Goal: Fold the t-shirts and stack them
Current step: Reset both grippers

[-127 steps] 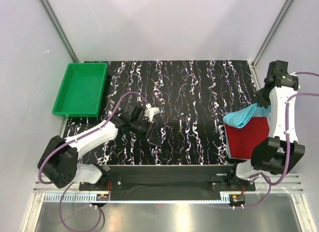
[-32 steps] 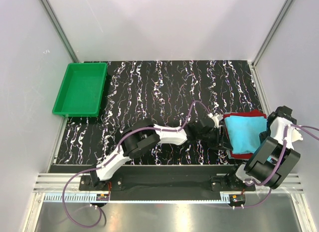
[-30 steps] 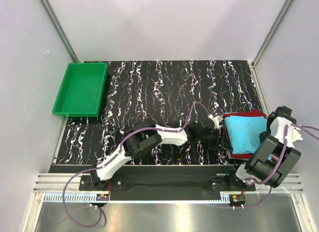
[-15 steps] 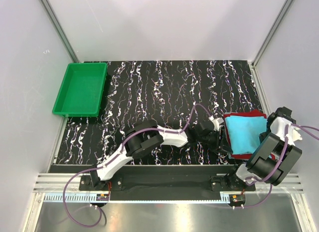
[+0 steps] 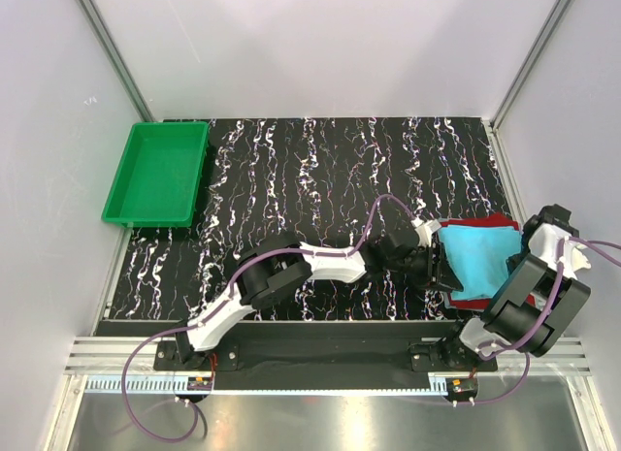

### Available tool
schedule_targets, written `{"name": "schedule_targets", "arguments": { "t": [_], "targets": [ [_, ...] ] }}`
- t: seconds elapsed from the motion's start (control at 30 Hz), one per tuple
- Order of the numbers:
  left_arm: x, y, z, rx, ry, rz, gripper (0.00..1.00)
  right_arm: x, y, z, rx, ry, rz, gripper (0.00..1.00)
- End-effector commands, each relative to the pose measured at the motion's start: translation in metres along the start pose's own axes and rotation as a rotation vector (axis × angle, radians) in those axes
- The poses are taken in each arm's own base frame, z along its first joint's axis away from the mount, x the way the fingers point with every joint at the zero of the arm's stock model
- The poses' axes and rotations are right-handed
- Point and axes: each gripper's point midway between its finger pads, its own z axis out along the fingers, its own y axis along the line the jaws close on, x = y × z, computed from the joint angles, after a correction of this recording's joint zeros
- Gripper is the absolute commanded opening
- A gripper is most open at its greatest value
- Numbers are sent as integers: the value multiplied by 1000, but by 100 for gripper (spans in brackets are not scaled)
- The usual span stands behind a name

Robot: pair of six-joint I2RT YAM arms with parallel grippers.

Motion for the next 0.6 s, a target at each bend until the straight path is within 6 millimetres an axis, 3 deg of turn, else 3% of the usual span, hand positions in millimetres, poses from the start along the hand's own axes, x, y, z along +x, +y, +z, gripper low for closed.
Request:
{"name": "schedule_targets", "arguments": {
  "t": [0.0, 0.23, 0.33, 0.47, 0.57],
  "targets": [
    [-6, -22, 8, 83, -5, 28, 50, -16, 2, -3, 4, -40, 31, 0],
    [-4, -17, -1, 27, -18, 61, 49, -14, 2, 0, 6, -29, 34, 0],
    [-6, -9, -6, -25, -39, 91, 54, -14, 2, 1, 6, -25, 38, 0],
    [0, -2, 4, -5, -7, 39, 54, -13, 2, 3, 8, -22, 39, 0],
    [-1, -10, 6, 38, -22, 34, 54, -13, 1, 4, 11, -20, 38, 0]
  ]
}}
